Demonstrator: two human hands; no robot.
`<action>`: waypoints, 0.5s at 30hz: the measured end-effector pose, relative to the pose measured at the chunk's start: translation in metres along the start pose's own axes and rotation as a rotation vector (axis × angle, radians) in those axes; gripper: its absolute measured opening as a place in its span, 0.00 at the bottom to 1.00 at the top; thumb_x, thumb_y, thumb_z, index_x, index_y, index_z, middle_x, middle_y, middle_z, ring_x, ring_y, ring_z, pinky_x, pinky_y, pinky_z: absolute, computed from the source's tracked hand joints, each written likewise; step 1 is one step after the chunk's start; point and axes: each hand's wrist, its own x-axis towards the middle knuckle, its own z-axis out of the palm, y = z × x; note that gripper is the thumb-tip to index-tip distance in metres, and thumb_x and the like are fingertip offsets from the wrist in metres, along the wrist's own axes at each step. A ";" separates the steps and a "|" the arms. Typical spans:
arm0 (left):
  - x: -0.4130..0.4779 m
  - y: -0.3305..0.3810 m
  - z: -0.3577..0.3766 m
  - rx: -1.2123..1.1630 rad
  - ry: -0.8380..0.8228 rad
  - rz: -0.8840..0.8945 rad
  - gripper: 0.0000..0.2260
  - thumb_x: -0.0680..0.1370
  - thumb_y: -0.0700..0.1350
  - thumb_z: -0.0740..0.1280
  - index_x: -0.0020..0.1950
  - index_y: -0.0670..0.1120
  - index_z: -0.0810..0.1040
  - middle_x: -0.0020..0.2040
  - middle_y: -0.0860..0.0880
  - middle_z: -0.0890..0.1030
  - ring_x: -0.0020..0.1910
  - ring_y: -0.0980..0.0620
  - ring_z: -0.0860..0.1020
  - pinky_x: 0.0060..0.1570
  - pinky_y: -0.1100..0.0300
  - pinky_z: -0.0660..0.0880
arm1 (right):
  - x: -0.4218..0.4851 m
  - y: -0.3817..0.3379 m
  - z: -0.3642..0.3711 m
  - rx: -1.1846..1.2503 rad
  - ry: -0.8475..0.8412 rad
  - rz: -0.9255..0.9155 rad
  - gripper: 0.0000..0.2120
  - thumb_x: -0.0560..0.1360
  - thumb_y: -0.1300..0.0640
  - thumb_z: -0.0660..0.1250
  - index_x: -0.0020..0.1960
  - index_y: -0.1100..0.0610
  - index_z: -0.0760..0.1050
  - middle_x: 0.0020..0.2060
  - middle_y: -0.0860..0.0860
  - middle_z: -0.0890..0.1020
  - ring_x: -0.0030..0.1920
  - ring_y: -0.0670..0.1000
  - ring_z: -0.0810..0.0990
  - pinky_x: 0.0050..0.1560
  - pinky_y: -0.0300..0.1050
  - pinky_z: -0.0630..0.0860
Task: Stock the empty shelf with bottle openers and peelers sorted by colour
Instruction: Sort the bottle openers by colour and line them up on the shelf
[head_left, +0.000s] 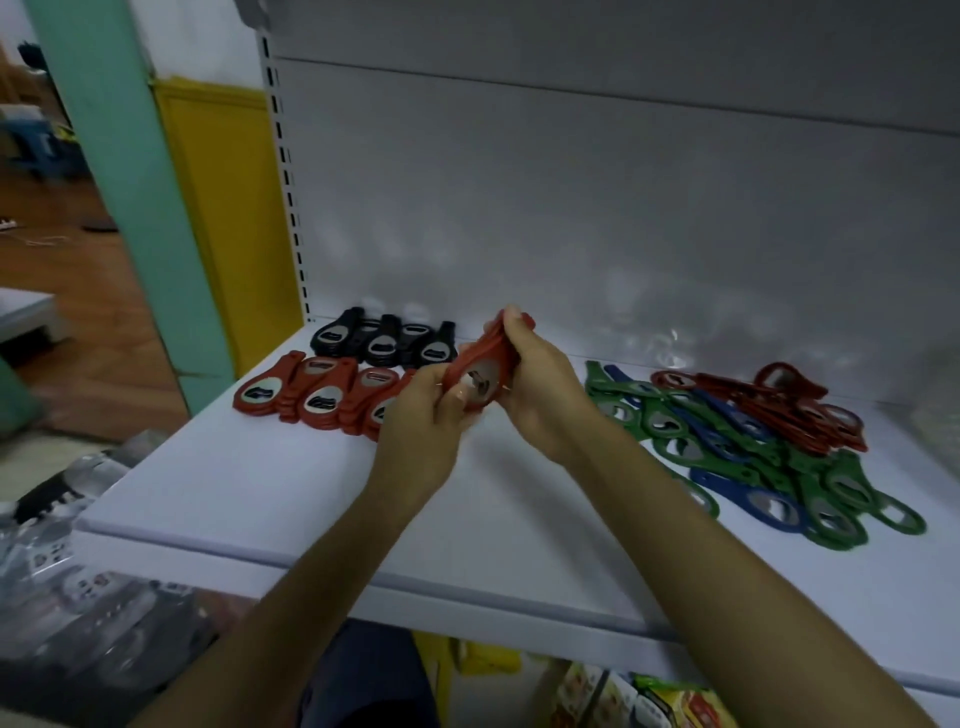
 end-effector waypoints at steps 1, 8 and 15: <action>0.002 0.002 -0.005 -0.135 -0.028 -0.047 0.05 0.81 0.38 0.59 0.53 0.44 0.73 0.49 0.47 0.79 0.50 0.50 0.80 0.50 0.58 0.79 | -0.002 -0.003 -0.009 -0.109 -0.091 -0.044 0.11 0.80 0.52 0.60 0.56 0.58 0.75 0.44 0.50 0.84 0.50 0.51 0.82 0.55 0.46 0.78; 0.008 -0.009 -0.038 0.555 -0.171 0.107 0.14 0.82 0.48 0.56 0.65 0.47 0.72 0.55 0.46 0.81 0.51 0.51 0.80 0.51 0.61 0.75 | -0.002 -0.008 -0.034 -0.489 -0.189 -0.364 0.08 0.76 0.63 0.67 0.54 0.58 0.76 0.45 0.57 0.84 0.46 0.50 0.84 0.48 0.45 0.82; 0.000 -0.025 -0.066 1.038 -0.215 0.194 0.16 0.78 0.37 0.60 0.66 0.43 0.74 0.63 0.43 0.77 0.62 0.44 0.74 0.62 0.55 0.68 | 0.007 0.042 -0.023 -1.303 -0.218 -0.814 0.12 0.75 0.59 0.69 0.58 0.57 0.79 0.50 0.54 0.84 0.51 0.56 0.80 0.51 0.55 0.77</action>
